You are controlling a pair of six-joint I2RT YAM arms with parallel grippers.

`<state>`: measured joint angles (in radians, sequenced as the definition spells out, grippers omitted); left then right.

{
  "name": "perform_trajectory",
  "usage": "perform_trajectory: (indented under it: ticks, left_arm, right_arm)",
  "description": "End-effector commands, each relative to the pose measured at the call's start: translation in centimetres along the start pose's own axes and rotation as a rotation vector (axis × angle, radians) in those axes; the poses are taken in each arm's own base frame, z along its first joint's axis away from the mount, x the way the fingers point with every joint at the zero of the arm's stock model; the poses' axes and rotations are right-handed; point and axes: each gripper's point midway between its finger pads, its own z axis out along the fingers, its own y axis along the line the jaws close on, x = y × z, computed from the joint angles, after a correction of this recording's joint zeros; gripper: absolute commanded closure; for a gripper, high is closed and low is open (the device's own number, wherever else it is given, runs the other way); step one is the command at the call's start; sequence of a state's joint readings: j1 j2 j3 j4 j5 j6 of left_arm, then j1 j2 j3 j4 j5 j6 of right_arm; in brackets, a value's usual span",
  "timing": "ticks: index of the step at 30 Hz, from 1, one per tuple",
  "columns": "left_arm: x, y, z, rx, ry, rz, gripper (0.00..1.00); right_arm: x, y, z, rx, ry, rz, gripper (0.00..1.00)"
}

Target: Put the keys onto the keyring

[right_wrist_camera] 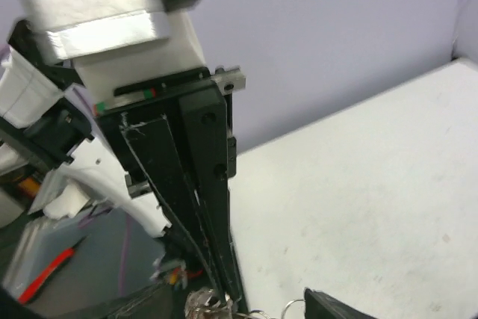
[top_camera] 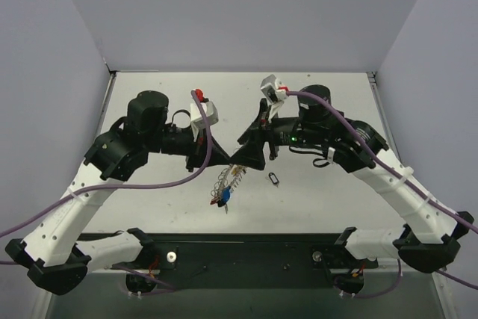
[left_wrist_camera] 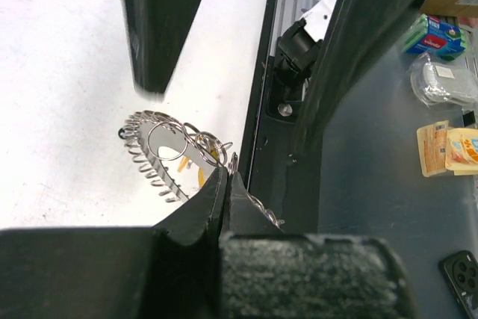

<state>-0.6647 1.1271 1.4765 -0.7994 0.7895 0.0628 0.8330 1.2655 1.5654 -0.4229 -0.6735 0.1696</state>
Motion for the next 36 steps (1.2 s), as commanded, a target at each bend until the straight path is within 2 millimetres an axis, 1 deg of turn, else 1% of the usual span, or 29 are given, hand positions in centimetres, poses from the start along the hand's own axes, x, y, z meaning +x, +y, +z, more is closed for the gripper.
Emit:
perform_trajectory:
  ticks: [1,2,3,4,5,7,8,9,10,11,12,13,14,15,16,17,18,21,27,31,34,36]
  left_arm:
    - [-4.0,-1.1,-1.6,-0.055,-0.227,0.08,1.0]
    - [-4.7,-1.4,-2.2,-0.065,-0.283,0.09,1.0]
    - [-5.1,-1.4,-2.5,-0.081,-0.315,0.096,1.0]
    - [-5.5,-1.6,-2.8,-0.087,-0.345,0.101,1.0]
    - [-6.3,-2.1,-3.2,-0.077,-0.405,0.106,1.0]
    - [-6.9,-2.3,-3.6,-0.08,-0.468,0.101,1.0]
    - [-8.4,-3.3,-4.5,-0.059,-0.557,0.113,1.0]
    - [-7.7,-2.8,-4.1,-0.06,-0.568,0.09,1.0]
    - [-8.2,-3.1,-4.3,-0.044,-0.605,0.101,1.0]
    - [-9.1,-3.9,-4.9,-0.02,-0.66,0.108,1.0]
    - [-8.7,-3.8,-4.6,-0.004,-0.66,0.097,1.0]
    - [-8.9,-3.9,-4.5,0.007,-0.669,0.096,1.0]
    - [-9.1,-4.1,-4.6,0.024,-0.683,0.09,1.0]
    - [-9.1,-4.4,-4.5,0.042,-0.688,0.09,1.0]
    - [-8.8,-4.2,-4.3,0.046,-0.689,0.077,1.0]
    - [-9.2,-4.6,-4.7,0.059,-0.715,0.078,1.0]
    - [-9.2,-4.6,-4.7,0.065,-0.722,0.075,1.0]
    - [-9.4,-4.9,-4.7,0.084,-0.737,0.075,1.0]
    - [-9.6,-4.9,-4.8,0.081,-0.744,0.079,1.0]
    - [-9.6,-4.9,-4.7,0.091,-0.742,0.077,1.0]
    - [-9.7,-5.0,-4.6,0.103,-0.744,0.07,1.0]
    - [-9.8,-5.3,-4.6,0.121,-0.739,0.071,1.0]
  right_arm:
    - [-4.0,1.0,-3.5,0.062,-0.284,-0.112,0.24]
    - [-4.6,1.9,-4.9,0.058,-0.338,-0.132,0.22]
    - [-5.0,1.8,-5.2,0.069,-0.371,-0.138,0.2]
    - [-4.9,1.8,-5.4,0.073,-0.378,-0.136,0.2]
    - [-5.2,2.0,-5.7,0.071,-0.389,-0.134,0.2]
    - [-5.3,2.6,-5.7,0.045,-0.386,-0.13,0.22]
    - [-5.4,2.6,-5.4,0.033,-0.38,-0.119,0.24]
    - [-5.5,3.1,-5.3,0.006,-0.382,-0.116,0.26]
    - [-5.6,3.2,-5.1,-0.007,-0.382,-0.11,0.27]
    - [-5.7,3.4,-5.0,-0.02,-0.385,-0.11,0.29]
    - [-6.0,3.7,-5.0,-0.037,-0.398,-0.104,0.33]
    - [-6.4,4.3,-5.1,-0.065,-0.413,-0.11,0.34]
    - [-6.3,4.4,-5.0,-0.076,-0.416,-0.107,0.35]
    - [-6.8,4.8,-5.0,-0.096,-0.434,-0.102,0.37]
    - [-6.8,5.2,-5.0,-0.121,-0.432,-0.103,0.38]
    - [-6.8,5.1,-4.7,-0.125,-0.426,-0.097,0.39]
    - [-6.8,5.3,-4.5,-0.135,-0.425,-0.096,0.42]
    - [-6.6,5.2,-3.9,-0.144,-0.413,-0.088,0.48]
    - [-6.4,5.5,-3.7,-0.161,-0.4,-0.087,0.49]
    - [-6.1,5.3,-3.3,-0.165,-0.386,-0.076,0.51]
    - [-6.0,5.3,-2.8,-0.178,-0.382,-0.065,0.55]
    - [-6.1,5.4,-2.6,-0.193,-0.386,-0.059,0.59]
